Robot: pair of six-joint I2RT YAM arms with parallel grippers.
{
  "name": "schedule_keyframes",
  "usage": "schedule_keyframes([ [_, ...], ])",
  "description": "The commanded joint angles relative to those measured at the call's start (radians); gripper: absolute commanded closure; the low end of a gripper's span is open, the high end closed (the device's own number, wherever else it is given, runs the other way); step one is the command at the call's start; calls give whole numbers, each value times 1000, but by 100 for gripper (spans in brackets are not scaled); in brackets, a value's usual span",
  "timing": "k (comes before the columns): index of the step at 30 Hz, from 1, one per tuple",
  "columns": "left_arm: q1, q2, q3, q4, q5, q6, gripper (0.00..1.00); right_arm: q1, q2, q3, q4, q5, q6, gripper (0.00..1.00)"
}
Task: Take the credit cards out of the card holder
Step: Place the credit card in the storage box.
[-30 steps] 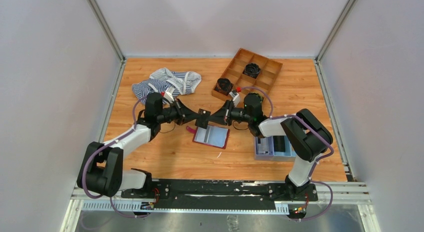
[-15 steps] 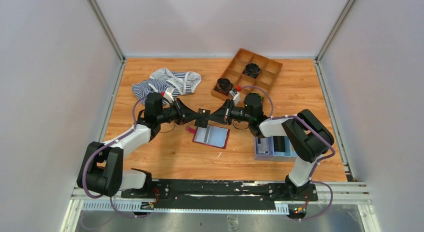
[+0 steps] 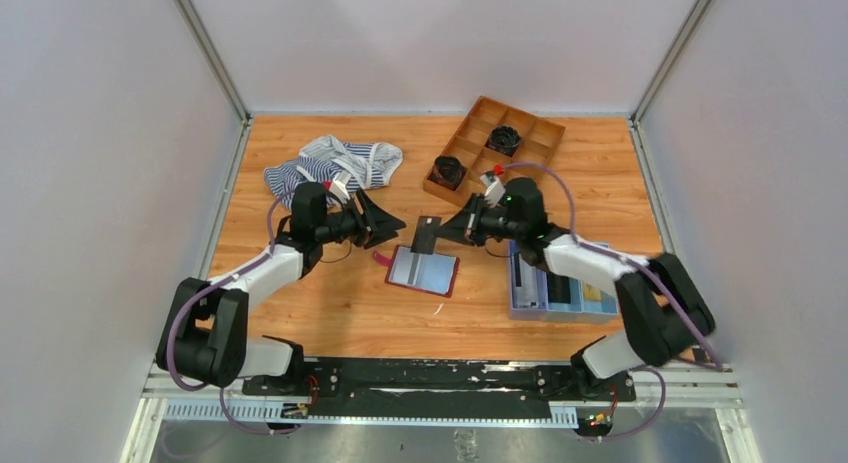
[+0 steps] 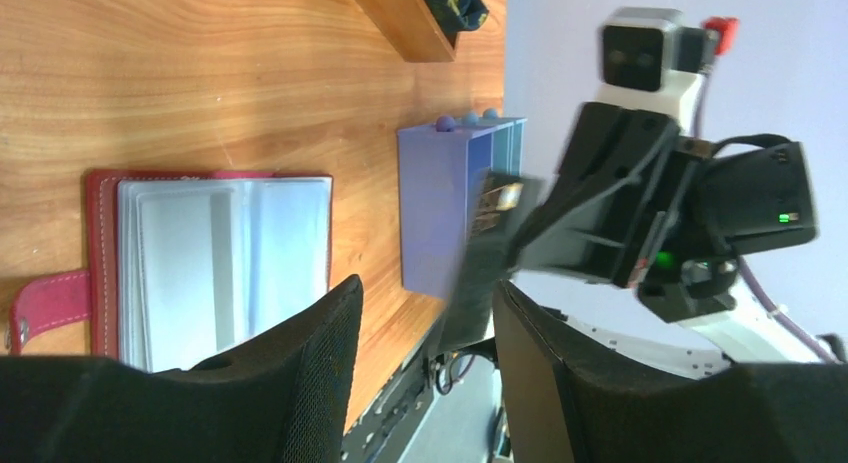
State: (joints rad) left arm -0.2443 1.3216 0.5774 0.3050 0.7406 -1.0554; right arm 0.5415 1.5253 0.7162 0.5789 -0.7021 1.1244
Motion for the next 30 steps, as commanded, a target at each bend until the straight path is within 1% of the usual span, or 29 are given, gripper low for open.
schedule_keyframes([
  [1,-3,13,40,6,13,5,46,-133,-280,101,-635,137,-318,100],
  [2,-3,15,42,6,11,12,46,-212,-344,101,-723,133,-363,100],
  [5,-4,35,56,6,19,48,45,-443,-530,72,-920,109,-477,100],
  [6,-4,40,61,6,21,59,44,-515,-582,83,-1011,113,-538,100],
  [7,-5,43,65,6,19,69,44,-601,-614,106,-1116,122,-601,100],
  [9,-15,48,68,7,9,87,44,-685,-637,164,-1293,183,-712,100],
  [11,-34,61,67,5,-9,98,44,-704,-626,209,-1408,286,-780,100],
  [15,-80,113,82,4,-15,103,44,-704,-598,249,-1490,432,-809,100],
  [18,-94,134,94,3,-7,102,44,-703,-546,294,-1548,486,-858,100],
  [20,-95,160,110,4,28,104,44,-703,-510,315,-1586,526,-884,100],
  [23,-95,177,126,5,51,106,44,-702,-472,300,-1587,531,-924,100],
  [25,-95,177,130,5,48,107,44,-690,-441,302,-1581,483,-936,100],
  [28,-95,175,131,5,43,105,43,-668,-394,312,-1568,480,-916,100],
  [30,-96,178,128,5,40,102,43,-660,-370,302,-1543,443,-901,100],
])
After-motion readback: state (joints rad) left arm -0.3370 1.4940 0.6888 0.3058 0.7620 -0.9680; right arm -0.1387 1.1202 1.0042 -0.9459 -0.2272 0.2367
